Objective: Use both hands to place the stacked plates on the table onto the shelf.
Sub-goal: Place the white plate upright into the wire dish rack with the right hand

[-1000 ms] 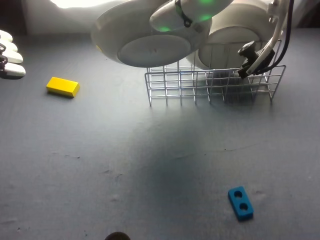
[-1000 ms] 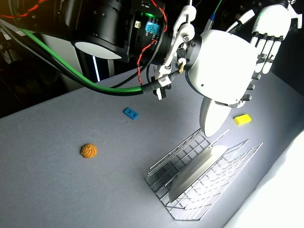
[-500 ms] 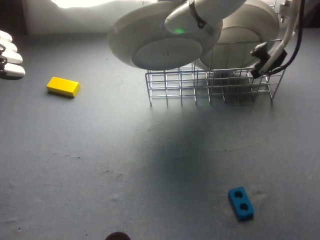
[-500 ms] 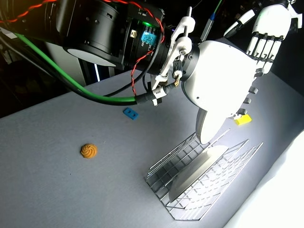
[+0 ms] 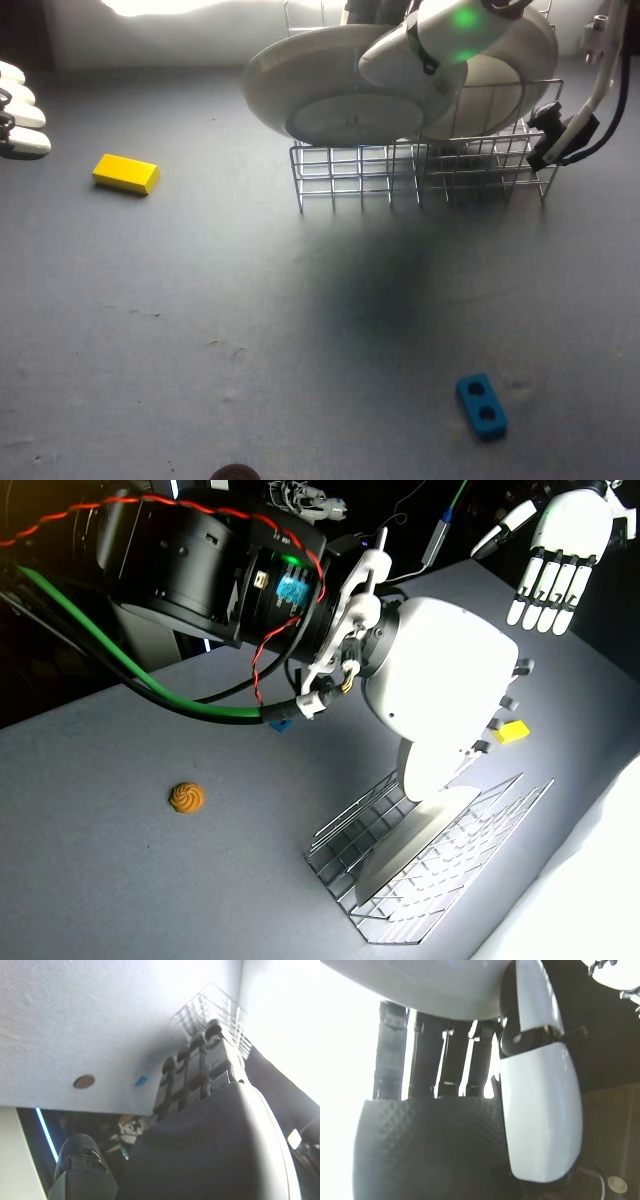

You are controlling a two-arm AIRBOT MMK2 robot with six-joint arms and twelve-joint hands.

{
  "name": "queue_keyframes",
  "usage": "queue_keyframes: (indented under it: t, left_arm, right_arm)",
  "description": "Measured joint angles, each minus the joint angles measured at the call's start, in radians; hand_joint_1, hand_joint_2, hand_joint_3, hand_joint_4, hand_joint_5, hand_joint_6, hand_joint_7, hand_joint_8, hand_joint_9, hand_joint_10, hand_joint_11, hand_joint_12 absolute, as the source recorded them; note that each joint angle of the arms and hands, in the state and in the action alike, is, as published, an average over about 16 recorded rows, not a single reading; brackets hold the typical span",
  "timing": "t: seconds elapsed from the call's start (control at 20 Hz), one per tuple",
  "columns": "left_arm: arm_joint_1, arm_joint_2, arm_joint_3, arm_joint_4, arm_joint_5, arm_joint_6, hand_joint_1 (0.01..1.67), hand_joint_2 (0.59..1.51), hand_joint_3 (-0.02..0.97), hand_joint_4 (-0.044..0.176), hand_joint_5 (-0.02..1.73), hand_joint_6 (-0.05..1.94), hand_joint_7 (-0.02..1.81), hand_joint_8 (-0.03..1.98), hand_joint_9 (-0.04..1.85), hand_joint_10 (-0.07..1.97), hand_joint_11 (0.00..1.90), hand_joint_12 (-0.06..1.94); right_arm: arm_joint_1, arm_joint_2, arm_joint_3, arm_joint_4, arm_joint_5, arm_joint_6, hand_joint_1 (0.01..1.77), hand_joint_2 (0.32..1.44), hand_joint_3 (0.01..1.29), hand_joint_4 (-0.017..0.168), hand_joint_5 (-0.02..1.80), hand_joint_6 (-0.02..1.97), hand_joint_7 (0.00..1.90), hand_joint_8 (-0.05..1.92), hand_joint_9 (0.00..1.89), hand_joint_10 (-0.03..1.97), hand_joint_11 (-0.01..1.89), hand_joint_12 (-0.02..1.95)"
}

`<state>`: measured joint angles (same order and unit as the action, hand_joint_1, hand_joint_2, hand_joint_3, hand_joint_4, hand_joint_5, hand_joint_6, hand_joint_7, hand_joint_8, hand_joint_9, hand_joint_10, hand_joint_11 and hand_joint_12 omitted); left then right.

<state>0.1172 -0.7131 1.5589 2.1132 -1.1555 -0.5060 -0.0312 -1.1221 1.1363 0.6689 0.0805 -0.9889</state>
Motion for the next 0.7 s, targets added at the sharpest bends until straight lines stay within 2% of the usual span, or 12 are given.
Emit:
queue_keyframes:
  t: [0.7]
  left_arm:
    - [0.0,0.0,-0.002,0.0,-0.002,0.001,0.02,0.977,0.019,0.002,0.02,0.0,0.02,0.0,0.01,0.01,0.02,0.0]
  right_arm:
    - [-0.031,0.011,0.017,-0.022,0.028,0.005,1.25,0.99,0.02,-0.01,1.06,0.64,1.19,0.73,1.43,0.04,0.88,1.06]
